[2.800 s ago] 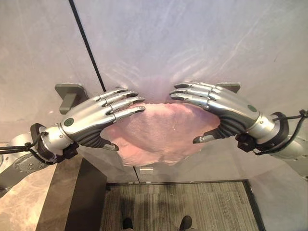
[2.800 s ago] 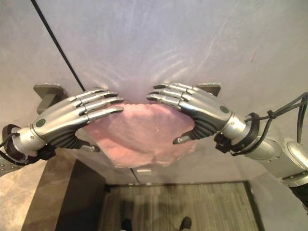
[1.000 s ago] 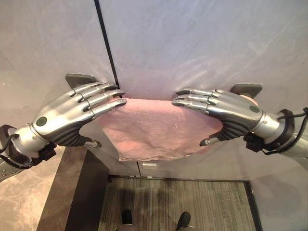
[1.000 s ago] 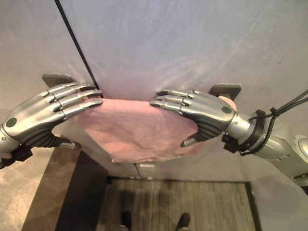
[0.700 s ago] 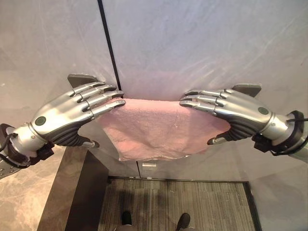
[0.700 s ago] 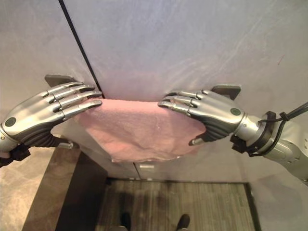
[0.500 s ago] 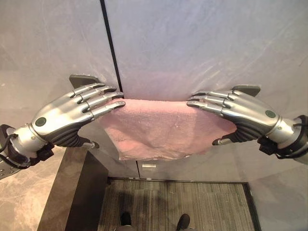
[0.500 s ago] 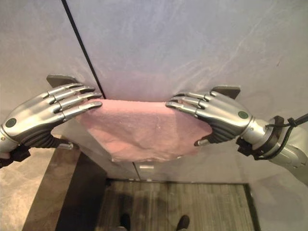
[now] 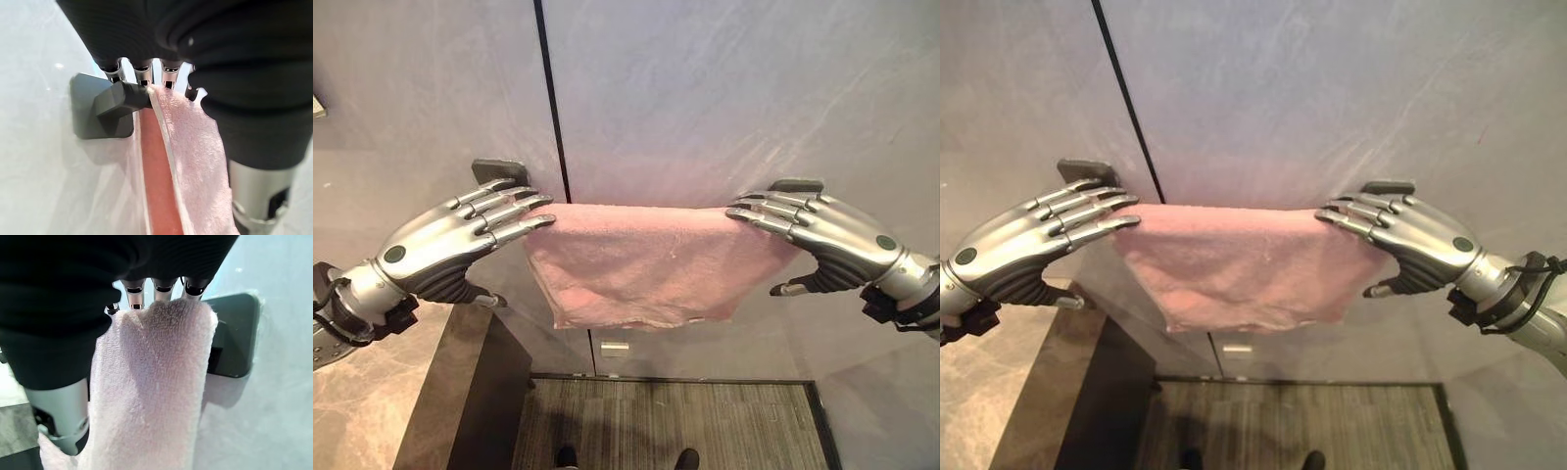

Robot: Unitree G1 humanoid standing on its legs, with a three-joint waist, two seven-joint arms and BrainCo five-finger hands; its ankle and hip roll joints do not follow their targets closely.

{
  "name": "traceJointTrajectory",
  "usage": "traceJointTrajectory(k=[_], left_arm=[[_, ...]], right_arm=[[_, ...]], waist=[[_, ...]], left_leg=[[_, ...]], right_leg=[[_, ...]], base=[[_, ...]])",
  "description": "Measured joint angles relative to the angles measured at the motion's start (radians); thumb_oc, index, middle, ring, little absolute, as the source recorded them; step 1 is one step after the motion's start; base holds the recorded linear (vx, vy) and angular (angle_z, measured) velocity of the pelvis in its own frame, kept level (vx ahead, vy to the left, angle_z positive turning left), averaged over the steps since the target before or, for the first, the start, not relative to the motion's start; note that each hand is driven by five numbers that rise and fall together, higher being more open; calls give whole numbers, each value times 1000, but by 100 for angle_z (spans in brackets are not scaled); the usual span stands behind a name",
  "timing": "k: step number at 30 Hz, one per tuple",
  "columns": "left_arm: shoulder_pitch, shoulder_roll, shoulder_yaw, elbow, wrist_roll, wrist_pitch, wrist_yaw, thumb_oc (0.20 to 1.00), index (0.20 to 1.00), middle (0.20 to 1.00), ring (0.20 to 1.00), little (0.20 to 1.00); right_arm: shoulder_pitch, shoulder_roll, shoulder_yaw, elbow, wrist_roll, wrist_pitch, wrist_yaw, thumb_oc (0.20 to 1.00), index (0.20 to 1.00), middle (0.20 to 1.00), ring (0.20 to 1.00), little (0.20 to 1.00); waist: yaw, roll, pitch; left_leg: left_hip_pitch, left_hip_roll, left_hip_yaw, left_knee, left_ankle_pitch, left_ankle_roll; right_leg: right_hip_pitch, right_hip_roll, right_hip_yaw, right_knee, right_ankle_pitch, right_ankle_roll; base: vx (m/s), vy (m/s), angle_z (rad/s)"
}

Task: Put brush and paste in cup on sink, flatten towel.

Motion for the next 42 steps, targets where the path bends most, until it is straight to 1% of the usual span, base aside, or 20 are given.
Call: traceJointTrajectory(k=[2,3,7,8,12,15,18,19,21,22,24,26,28,32,34,36,38,40,41,42], left_arm=[[-17,-29,-26,17,1,-6,0,1000,1000,1000,1000,1000],[-22,-41,-29,19,8,-6,-3,1000,1000,1000,1000,1000],[-52,-110,-56,51,7,-5,-17,1000,1000,1000,1000,1000],[-57,-123,-62,57,7,-6,-17,1000,1000,1000,1000,1000],[-96,-268,-92,109,-36,10,-34,1000,1000,1000,1000,1000],[-116,-346,-106,138,-80,18,-44,1000,1000,1000,1000,1000],[-128,-519,-118,144,-166,37,-46,1000,1000,1000,1000,1000],[-141,-590,-128,142,-208,50,-45,1000,1000,1000,1000,1000],[-155,-666,-140,143,-276,63,-46,1000,1000,1000,1000,1000],[-173,-745,-145,144,-332,80,-45,1000,1000,1000,1000,1000],[-185,-774,-146,139,-377,96,-51,1000,1000,1000,1000,1000],[-197,-841,-151,131,-472,116,-66,1000,1000,1000,1000,1000],[-198,-910,-151,118,-526,120,-67,1000,1000,1000,1000,1000],[-154,-997,-152,57,-548,124,-67,1000,1000,1000,1000,1000],[-125,-1013,-156,52,-558,117,-70,1000,1000,1000,1000,1000],[-104,-1030,-167,53,-592,117,-82,1000,1000,1000,1000,1000],[-55,-1054,-179,113,-633,135,-91,1000,1000,1000,1000,1000],[12,-1077,-195,228,-642,149,-97,1000,1000,1000,1000,1000],[31,-1085,-207,295,-642,162,-97,1000,1000,1000,1000,1000],[53,-1091,-218,351,-641,181,-97,1000,1000,1000,1000,1000]], right_arm=[[20,25,-6,3,-3,0,-2,1000,1000,1000,1000,1000],[24,50,-7,5,-5,0,-2,1000,1000,1000,1000,1000],[41,179,-8,18,1,0,-1,1000,1000,1000,1000,1000],[42,193,-8,24,1,0,2,1000,1000,1000,1000,1000],[40,304,-9,142,58,10,3,1000,1000,1000,1000,1000],[38,339,-10,273,86,98,3,1000,1000,1000,1000,1000],[31,455,-13,356,139,163,0,1000,1000,1000,1000,1000],[24,501,-13,361,161,175,-4,1000,1000,1000,1000,1000],[8,551,-11,365,196,180,-20,1000,1000,1000,1000,1000],[-18,607,-8,366,228,191,-31,1000,1000,1000,1000,1000],[-34,632,-5,367,252,193,-37,1000,1000,1000,1000,1000],[-56,709,1,367,311,196,-46,1000,1000,1000,1000,1000],[-59,778,24,366,354,195,-59,1000,1000,1000,1000,1000],[-48,890,39,361,396,192,-63,1000,1000,1000,1000,1000],[-34,906,53,361,406,186,-62,1000,1000,1000,1000,1000],[-1,938,56,365,457,186,-56,1000,1000,1000,1000,1000],[36,993,59,390,527,188,-50,1000,1000,1000,1000,1000],[79,1069,57,475,662,150,-12,1000,1000,1000,1000,1000],[95,1111,53,522,730,150,-7,1000,1000,1000,1000,1000],[126,1123,62,555,759,158,-2,1000,1000,1000,1000,1000]], waist=[[-1,4,-8],[-2,-5,-16],[-6,-6,-23],[-7,-7,-25],[-26,-3,-43],[-33,1,-44],[-40,12,-51],[-44,17,-52],[-45,22,-55],[-45,23,-56],[-45,22,-55],[-45,15,-57],[-46,8,-58],[-48,-1,-58],[-48,1,-57],[-47,3,-58],[-41,11,-51],[-41,19,-43],[-41,20,-43],[-41,22,-41]], left_leg=[[2,-3,-1,1,-3,2],[2,-3,0,2,-4,2],[11,-4,0,1,-4,2],[15,-4,1,0,-4,2],[18,-2,2,-1,-9,2],[18,0,4,0,-7,1],[19,3,10,0,-5,0],[20,4,14,0,-3,1],[20,4,16,0,-1,3],[23,5,19,-1,1,4],[22,6,19,-2,4,6],[30,8,24,-3,5,6],[37,9,27,-14,7,5],[47,11,39,-18,8,6],[53,13,49,-18,7,6],[55,15,48,-18,6,5],[57,19,48,-16,6,5],[56,23,44,-17,10,-1],[58,26,42,-18,10,-2],[57,27,42,-18,8,-4]], right_leg=[[5,-2,1,0,-1,2],[5,-2,1,0,0,1],[14,-7,0,0,0,2],[16,-7,3,0,-1,3],[17,-6,10,-1,2,2],[16,-5,12,-5,3,-2],[16,-2,13,-6,5,-6],[15,-2,14,-6,6,-7],[15,-1,15,-4,7,-8],[15,0,18,-3,10,-11],[14,2,18,-1,11,-11],[16,7,24,-1,12,-11],[15,8,32,-1,12,-12],[15,10,39,-1,11,-14],[16,12,44,0,10,-15],[19,14,44,0,9,-16],[20,19,44,-1,9,-17],[24,23,38,0,8,-19],[27,25,36,0,3,-20],[26,26,35,-1,-2,-19]], base=[[0,0,0],[-71,-1,1],[0,0,0],[-16,-13,-7],[-8,-8,-4],[-3,-3,-1],[-5,0,-1],[0,0,0],[0,0,0],[0,0,0],[0,0,0],[-23,-1,-8],[-31,3,-10],[2,-5,-5],[-2,-13,-10],[0,0,0],[-23,-4,1],[-50,-7,5],[-18,-4,5],[-10,-3,4]])
